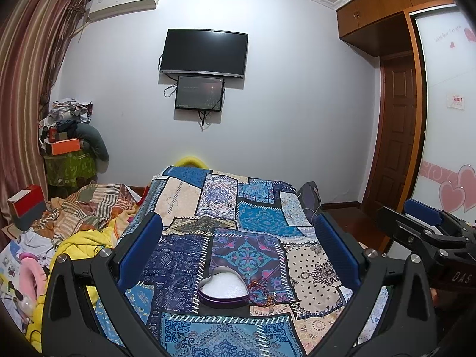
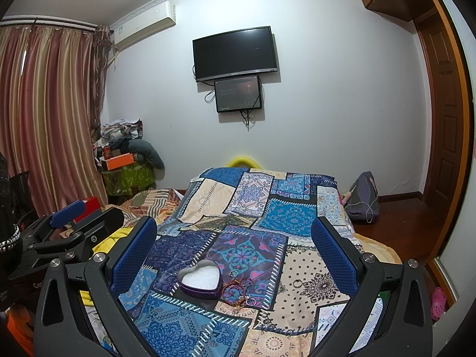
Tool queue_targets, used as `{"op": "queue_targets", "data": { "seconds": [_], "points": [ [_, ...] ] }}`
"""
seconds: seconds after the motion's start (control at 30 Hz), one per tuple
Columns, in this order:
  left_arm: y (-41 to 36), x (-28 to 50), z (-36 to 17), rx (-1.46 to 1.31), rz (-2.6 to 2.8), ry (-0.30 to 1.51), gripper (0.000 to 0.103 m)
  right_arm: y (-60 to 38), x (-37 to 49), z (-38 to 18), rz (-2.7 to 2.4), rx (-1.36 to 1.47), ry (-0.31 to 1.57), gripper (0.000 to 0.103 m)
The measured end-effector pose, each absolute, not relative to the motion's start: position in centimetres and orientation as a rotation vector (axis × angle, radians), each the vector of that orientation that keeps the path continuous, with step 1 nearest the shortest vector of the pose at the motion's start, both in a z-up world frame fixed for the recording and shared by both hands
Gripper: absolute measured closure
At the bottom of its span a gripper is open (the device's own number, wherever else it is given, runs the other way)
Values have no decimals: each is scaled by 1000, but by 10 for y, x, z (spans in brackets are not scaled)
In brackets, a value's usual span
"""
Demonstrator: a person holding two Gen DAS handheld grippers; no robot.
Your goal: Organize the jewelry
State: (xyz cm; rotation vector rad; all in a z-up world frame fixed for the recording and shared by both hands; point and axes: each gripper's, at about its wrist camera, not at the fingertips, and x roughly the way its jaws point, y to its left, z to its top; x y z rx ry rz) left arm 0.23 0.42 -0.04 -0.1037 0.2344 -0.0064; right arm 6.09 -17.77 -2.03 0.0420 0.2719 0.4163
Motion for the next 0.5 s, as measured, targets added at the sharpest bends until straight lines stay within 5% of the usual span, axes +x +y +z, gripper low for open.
{"op": "queue_targets", "data": {
  "seconds": [0.5],
  "points": [
    [8, 22, -12, -103, 0, 285, 0, -177, 79, -34, 403, 36, 326, 0]
  ]
}}
